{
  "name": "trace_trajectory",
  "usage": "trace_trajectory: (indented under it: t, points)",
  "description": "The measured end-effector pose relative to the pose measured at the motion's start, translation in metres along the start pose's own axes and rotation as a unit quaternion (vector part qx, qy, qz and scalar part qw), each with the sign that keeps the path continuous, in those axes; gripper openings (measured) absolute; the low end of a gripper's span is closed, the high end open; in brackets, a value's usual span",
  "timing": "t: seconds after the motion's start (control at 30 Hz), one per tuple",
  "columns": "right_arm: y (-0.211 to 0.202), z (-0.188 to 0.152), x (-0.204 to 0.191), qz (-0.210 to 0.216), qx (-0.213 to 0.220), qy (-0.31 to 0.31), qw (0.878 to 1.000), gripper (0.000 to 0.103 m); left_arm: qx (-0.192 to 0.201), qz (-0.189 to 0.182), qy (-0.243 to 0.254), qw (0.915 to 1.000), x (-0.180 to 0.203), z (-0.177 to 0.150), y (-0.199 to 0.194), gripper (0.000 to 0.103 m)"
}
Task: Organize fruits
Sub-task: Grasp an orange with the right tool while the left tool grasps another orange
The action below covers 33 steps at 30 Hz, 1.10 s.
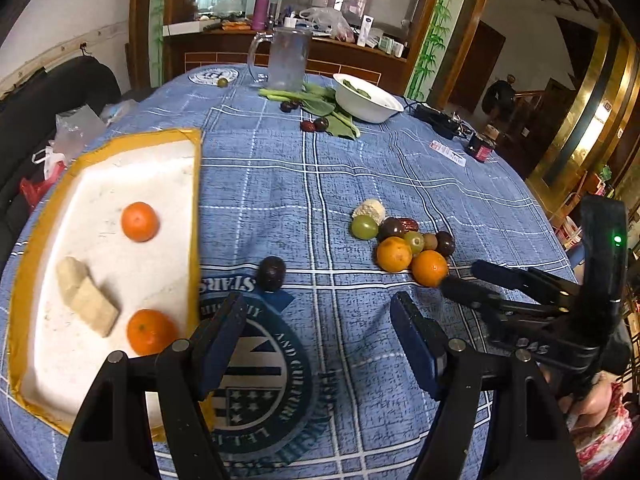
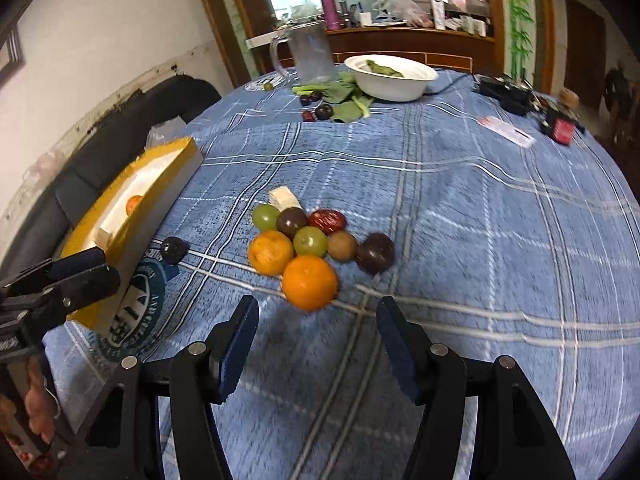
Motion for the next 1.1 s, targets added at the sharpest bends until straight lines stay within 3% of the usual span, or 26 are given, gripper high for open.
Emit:
trace_trajectory:
  t: [0.1,0.17,0.33,0.6,0.83,0.97,1.1]
  points:
    - [0.013,0.005,-0.005,-0.007,-0.003,-0.012,1.0,0.062,-0.007,-0.001,-0.007,1.0,0.0,0.002,0.008,0.073]
    - [0.021,0.006,-0.009,-0.015,-0.005,-0.022,1.0,0.048,-0.008,-0.005,-0.009,0.9999,0.001,0.006,0.014,0.073]
    - [0.036,0.006,-0.013,-0.039,-0.007,-0.043,0.998,0.038,-0.013,-0.029,-0.002,0.9995,0.014,0.017,0.032,0.073]
    - [0.025,-0.002,0.006,-0.017,-0.013,-0.013,1.0,0.037,-0.028,-0.061,0.032,0.9972,0.041,0.026,0.07,0.072]
    - [0.026,-0.003,0.005,-0.007,-0.012,-0.021,1.0,0.038,-0.031,-0.095,0.059,0.9932,0.058,0.033,0.092,0.033]
    - [0.027,-0.004,0.001,-0.015,-0.01,-0.032,0.999,0.039,-0.03,-0.091,0.067,0.9931,0.06,0.029,0.101,0.033]
    - [0.027,-0.004,-0.001,-0.018,-0.01,-0.041,0.999,0.043,-0.028,-0.114,0.047,0.992,0.054,0.027,0.106,0.038]
Point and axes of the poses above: each gripper's, at about its wrist camera, not at the fingertips, and y roughly the way its jaws point, x to its right, z to its top, the point moved 4 cm from there along y, roughly the way its jaws point, and after that the axes turned 3 degrees about y, right-handed, at the moved point
